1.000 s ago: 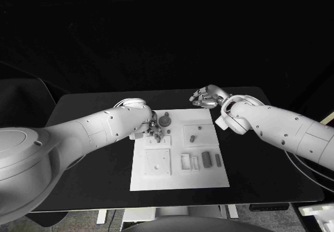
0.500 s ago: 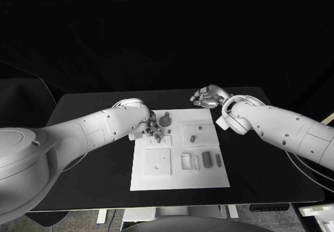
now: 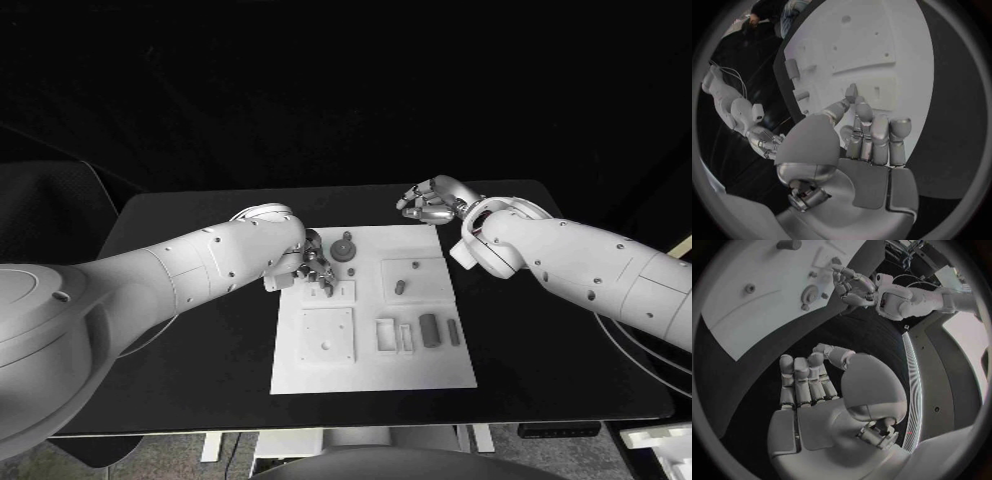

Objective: Assemble the parts on the task board

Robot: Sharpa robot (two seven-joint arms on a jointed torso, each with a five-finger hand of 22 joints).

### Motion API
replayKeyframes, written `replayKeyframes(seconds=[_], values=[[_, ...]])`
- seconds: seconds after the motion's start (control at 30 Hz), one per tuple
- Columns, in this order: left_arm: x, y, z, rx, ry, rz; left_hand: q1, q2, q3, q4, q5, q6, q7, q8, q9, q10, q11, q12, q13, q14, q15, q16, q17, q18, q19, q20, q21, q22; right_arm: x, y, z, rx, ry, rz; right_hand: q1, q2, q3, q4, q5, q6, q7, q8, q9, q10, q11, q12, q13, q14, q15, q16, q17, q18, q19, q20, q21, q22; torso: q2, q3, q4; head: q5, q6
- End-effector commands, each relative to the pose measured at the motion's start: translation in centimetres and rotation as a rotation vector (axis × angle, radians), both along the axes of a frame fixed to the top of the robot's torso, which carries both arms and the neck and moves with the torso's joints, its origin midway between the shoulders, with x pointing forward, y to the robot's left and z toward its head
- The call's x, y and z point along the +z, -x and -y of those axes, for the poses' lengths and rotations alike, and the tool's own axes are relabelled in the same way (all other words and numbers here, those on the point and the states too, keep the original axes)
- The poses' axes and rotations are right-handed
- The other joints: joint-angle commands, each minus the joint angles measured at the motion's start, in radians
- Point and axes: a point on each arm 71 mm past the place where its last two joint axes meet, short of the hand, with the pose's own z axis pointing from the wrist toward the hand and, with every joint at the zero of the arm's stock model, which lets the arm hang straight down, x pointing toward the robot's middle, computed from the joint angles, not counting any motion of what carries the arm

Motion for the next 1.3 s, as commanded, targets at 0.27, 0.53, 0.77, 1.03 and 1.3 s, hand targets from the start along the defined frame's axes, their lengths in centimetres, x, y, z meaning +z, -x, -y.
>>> replayKeyframes(seconds=[0.27, 0.53, 0.77, 1.03, 1.3], values=[[-0.28, 0.49, 0.55, -0.039, -0.008, -0.022, 0.021, -0.001, 0.066, -0.063, 0.006, 0.012, 0.003, 0.006, 0.001, 0.011, -0.001, -0.006, -0.004, 0.003, -0.008, 0.006, -0.001, 0.083, 0.003, 0.000, 0.032, 0.000, -0.05, 0.05, -0.09, 0.011, -0.003, -0.006, -0.008, 0.000, 0.005, 0.001, -0.002, 0.005, 0.005, 0.006, 0.001, 0.005, 0.001, 0.004, -0.001, 0.005, -0.001, 0.006, -0.002, 0.005, 0.009, 0.001, 0.066, -0.001, 0.000, -0.0008, 0.0003, 0.001, 0.000], [-0.24, 0.45, 0.55, -0.033, -0.007, -0.014, 0.022, -0.001, 0.070, -0.063, 0.008, 0.014, 0.003, 0.005, 0.001, 0.014, -0.001, -0.008, -0.006, 0.004, -0.008, 0.007, -0.003, 0.082, 0.004, 0.000, 0.033, 0.000, -0.05, 0.04, -0.11, 0.011, -0.003, -0.006, -0.010, 0.000, 0.006, 0.002, -0.002, 0.006, 0.005, 0.006, 0.001, 0.005, 0.001, 0.005, -0.001, 0.005, -0.001, 0.006, -0.002, 0.005, 0.009, 0.001, 0.066, -0.002, 0.000, 0.0001, -0.0003, 0.001, -0.001], [-0.28, 0.54, 0.54, -0.056, -0.036, -0.014, 0.025, -0.001, 0.072, -0.064, 0.009, 0.014, 0.002, 0.005, 0.001, 0.015, -0.002, -0.009, -0.006, 0.004, -0.008, 0.008, -0.003, 0.082, 0.004, 0.000, 0.033, 0.000, -0.07, 0.05, -0.10, 0.012, -0.003, -0.007, -0.011, 0.000, 0.006, 0.002, -0.002, 0.006, 0.005, 0.006, 0.001, 0.005, 0.001, 0.005, -0.001, 0.005, -0.001, 0.006, -0.002, 0.005, 0.009, 0.001, 0.066, -0.002, 0.000, 0.0003, -0.0005, 0.001, -0.002], [-0.33, 0.72, 0.58, -0.082, -0.070, -0.016, -0.006, -0.031, 0.055, -0.055, 0.006, 0.007, 0.007, -0.003, 0.000, 0.014, 0.001, -0.016, -0.012, 0.002, -0.006, 0.009, -0.007, 0.078, 0.003, 0.001, 0.035, 0.000, -0.08, 0.05, -0.08, 0.011, -0.003, -0.007, -0.012, 0.001, 0.006, 0.003, -0.002, 0.006, 0.004, 0.006, 0.001, 0.005, 0.001, 0.005, -0.001, 0.005, -0.001, 0.007, -0.002, 0.005, 0.009, 0.001, 0.066, -0.002, 0.000, 0.0002, -0.0005, 0.002, -0.003], [-0.36, 0.74, 0.35, -0.081, -0.080, -0.017, -0.069, -0.055, 0.002, -0.046, 0.001, -0.004, 0.010, -0.016, -0.002, 0.011, 0.005, -0.024, -0.017, -0.002, -0.003, 0.009, -0.014, 0.075, -0.001, 0.001, 0.035, -0.001, -0.11, 0.05, -0.07, 0.011, -0.003, -0.007, -0.013, 0.000, 0.006, 0.003, -0.002, 0.007, 0.004, 0.006, 0.001, 0.005, 0.001, 0.005, -0.001, 0.005, -0.001, 0.007, -0.002, 0.005, 0.009, 0.001, 0.066, -0.002, 0.000, -0.0001, -0.0002, 0.002, -0.003]])
